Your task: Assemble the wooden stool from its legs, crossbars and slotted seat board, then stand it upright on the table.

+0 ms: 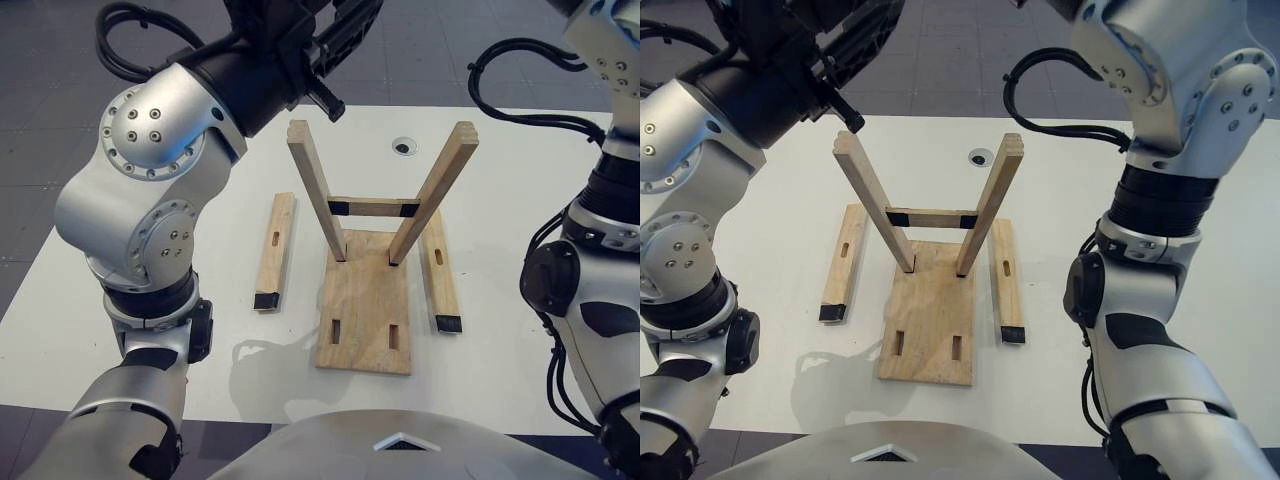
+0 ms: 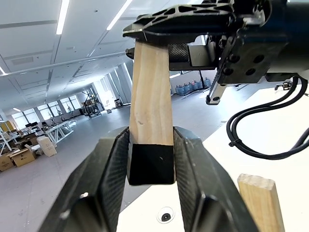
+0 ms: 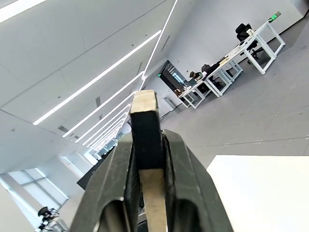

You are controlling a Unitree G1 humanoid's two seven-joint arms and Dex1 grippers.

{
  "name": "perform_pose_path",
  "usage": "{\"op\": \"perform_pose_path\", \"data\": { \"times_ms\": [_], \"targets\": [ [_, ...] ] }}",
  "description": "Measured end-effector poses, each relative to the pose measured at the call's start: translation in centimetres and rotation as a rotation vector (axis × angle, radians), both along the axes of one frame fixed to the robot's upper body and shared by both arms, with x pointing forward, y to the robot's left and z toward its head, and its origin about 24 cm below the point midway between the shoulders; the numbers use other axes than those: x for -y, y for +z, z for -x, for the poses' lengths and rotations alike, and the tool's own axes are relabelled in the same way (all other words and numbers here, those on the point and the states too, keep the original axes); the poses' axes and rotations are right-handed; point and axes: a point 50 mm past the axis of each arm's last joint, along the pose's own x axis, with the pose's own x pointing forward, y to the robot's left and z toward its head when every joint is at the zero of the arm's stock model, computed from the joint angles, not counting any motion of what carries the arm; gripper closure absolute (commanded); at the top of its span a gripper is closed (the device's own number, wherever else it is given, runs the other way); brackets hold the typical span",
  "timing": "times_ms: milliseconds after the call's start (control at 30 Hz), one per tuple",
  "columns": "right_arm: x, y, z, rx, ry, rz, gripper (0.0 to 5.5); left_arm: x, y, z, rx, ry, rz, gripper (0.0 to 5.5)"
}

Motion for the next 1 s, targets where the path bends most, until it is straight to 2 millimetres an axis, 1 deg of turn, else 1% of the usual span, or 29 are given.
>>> {"op": "perform_pose_path", "data": {
  "times_ms": [133,167,333,400,500,533,600,667,700,733,767,800,833,900,933,967,1000],
  "targets": [
    [0.0,-0.1,0.1,0.061,-0.004,0.060,5.08,-0.1,-0.1,-0.1,-0.052,-0.023,0.023,4.18],
    [0.0,-0.1,0.0,0.067,-0.007,0.065,5.08,-0.1,0.0,-0.2,-0.063,-0.027,0.023,3.79],
    [0.4,-0.2,-0.3,0.080,-0.029,0.069,5.09,-0.4,0.5,-0.2,-0.070,-0.024,0.050,3.09],
    [0.8,-0.2,-0.5,0.092,-0.042,0.069,5.09,-0.3,0.4,-0.2,-0.079,-0.018,0.056,3.04],
    [1.5,-0.2,-0.9,0.124,-0.108,0.107,5.09,-0.1,0.3,-0.1,-0.082,-0.017,0.050,3.04],
    [2.1,-0.1,-1.1,0.160,-0.182,0.159,5.09,0.0,0.3,0.0,-0.082,-0.021,0.052,3.04],
    [4.1,0.8,-1.1,0.252,-0.348,0.248,5.09,-0.3,0.5,0.1,-0.079,-0.008,0.068,3.04],
    [6.9,2.2,-0.1,0.392,-0.598,0.407,5.09,-0.7,0.7,0.3,-0.073,0.023,0.098,3.04],
    [8.1,2.4,0.5,0.444,-0.708,0.490,5.09,-1.1,0.9,0.3,-0.071,0.048,0.115,3.04],
    [9.1,2.0,1.1,0.485,-0.816,0.590,5.09,-1.4,1.1,0.3,-0.066,0.069,0.132,3.04],
    [9.8,1.2,1.5,0.494,-0.880,0.670,5.09,-1.6,1.2,0.2,-0.061,0.093,0.148,3.04],
    [10.0,-0.7,1.9,0.472,-0.905,0.741,5.09,-2.0,1.5,0.2,-0.055,0.121,0.169,3.04],
    [10.0,-2.1,2.2,0.450,-0.905,0.787,5.09,-2.2,1.6,0.2,-0.054,0.137,0.183,3.04],
    [9.1,-7.0,3.2,0.339,-0.850,0.845,5.09,-2.6,1.8,0.1,-0.057,0.176,0.201,3.04],
    [8.3,-10.7,4.3,0.245,-0.794,0.886,5.09,-2.9,1.9,0.0,-0.055,0.199,0.212,3.04],
    [7.8,-12.8,5.2,0.196,-0.762,0.921,5.09,-3.1,2.0,0.0,-0.051,0.215,0.223,3.04],
    [7.3,-14.5,6.0,0.169,-0.731,0.945,5.09,-3.2,2.1,0.0,-0.050,0.231,0.230,3.04]
  ]
}}
